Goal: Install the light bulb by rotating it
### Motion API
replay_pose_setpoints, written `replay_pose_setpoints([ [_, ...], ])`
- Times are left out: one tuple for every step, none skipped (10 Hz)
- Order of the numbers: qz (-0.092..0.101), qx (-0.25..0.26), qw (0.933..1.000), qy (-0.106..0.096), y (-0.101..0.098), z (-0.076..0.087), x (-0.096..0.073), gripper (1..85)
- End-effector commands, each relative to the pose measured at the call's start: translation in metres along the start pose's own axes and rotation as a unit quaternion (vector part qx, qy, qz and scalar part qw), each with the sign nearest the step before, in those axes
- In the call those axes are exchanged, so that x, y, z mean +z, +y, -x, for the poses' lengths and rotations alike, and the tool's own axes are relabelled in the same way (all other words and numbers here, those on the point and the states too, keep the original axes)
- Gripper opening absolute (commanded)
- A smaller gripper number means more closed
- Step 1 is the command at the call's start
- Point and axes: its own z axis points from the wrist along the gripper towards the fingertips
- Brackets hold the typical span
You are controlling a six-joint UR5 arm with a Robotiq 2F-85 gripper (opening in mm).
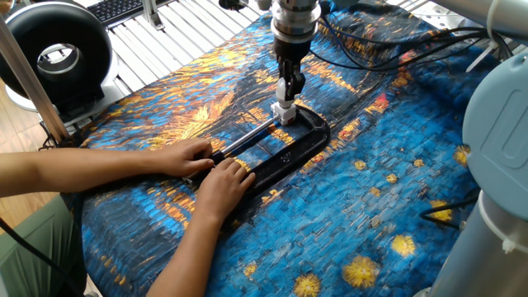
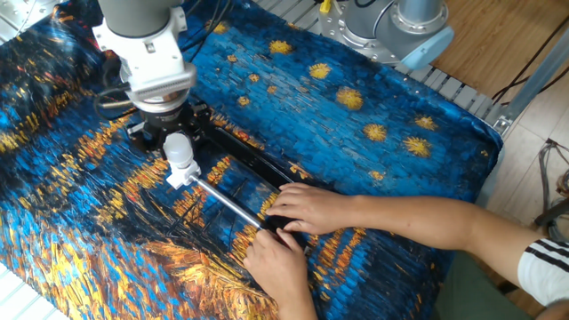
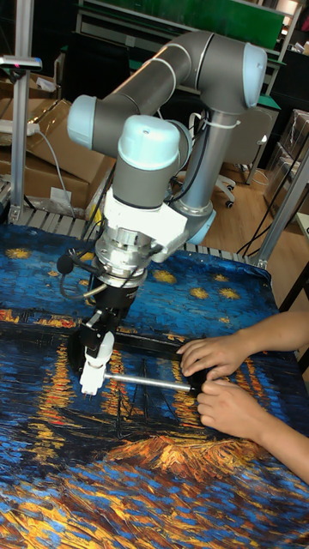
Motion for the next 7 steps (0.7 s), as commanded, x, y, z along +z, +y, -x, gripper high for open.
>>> replay_pose_setpoints([
  [0.000, 0.079, 0.9965, -0.027, -0.007, 0.004, 0.004, 36.0],
  [-0.001, 0.101, 0.9944, -0.031, -0.009, 0.004, 0.007, 36.0],
  [-0.008, 0.120, 0.9924, -0.029, -0.013, 0.001, 0.006, 35.3],
  [-0.006, 0.132, 0.9908, -0.029, -0.014, 0.000, 0.003, 34.3],
  [-0.003, 0.144, 0.9893, -0.025, -0.017, -0.003, -0.003, 33.7],
  [0.001, 0.163, 0.9862, -0.027, -0.018, -0.004, -0.008, 32.3],
  [0.003, 0.185, 0.9821, -0.036, -0.019, 0.001, -0.006, 32.3],
])
